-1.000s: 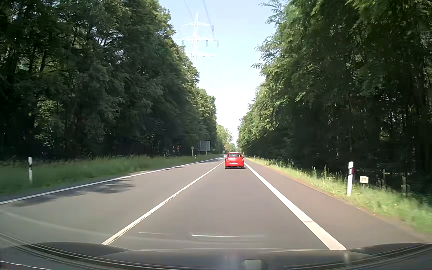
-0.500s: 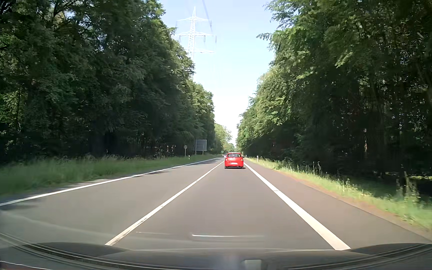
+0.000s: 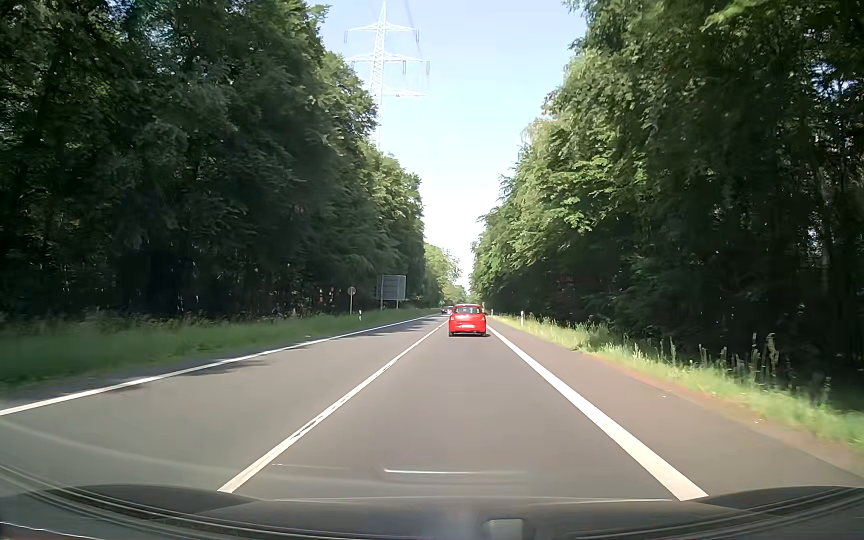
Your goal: Follow the waypoints while adhering to traffic rules and regulations
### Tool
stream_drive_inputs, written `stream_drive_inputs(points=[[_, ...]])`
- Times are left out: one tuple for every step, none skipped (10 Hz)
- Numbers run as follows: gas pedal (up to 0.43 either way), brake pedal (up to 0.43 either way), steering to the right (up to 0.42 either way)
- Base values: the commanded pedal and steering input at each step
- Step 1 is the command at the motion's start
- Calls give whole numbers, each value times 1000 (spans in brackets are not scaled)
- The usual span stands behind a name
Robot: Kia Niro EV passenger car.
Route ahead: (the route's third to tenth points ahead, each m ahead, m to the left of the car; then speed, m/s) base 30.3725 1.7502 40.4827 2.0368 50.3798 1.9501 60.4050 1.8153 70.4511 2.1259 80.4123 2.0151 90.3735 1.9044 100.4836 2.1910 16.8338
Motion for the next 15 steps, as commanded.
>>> stream_drive_inputs(points=[[67,30,5],[67,30,5],[67,30,5],[67,30,5],[67,24,5],[67,30,4],[67,30,4],[67,30,4],[67,30,4],[67,30,4],[67,30,4],[67,30,3],[67,30,3],[67,30,2],[67,30,1]])
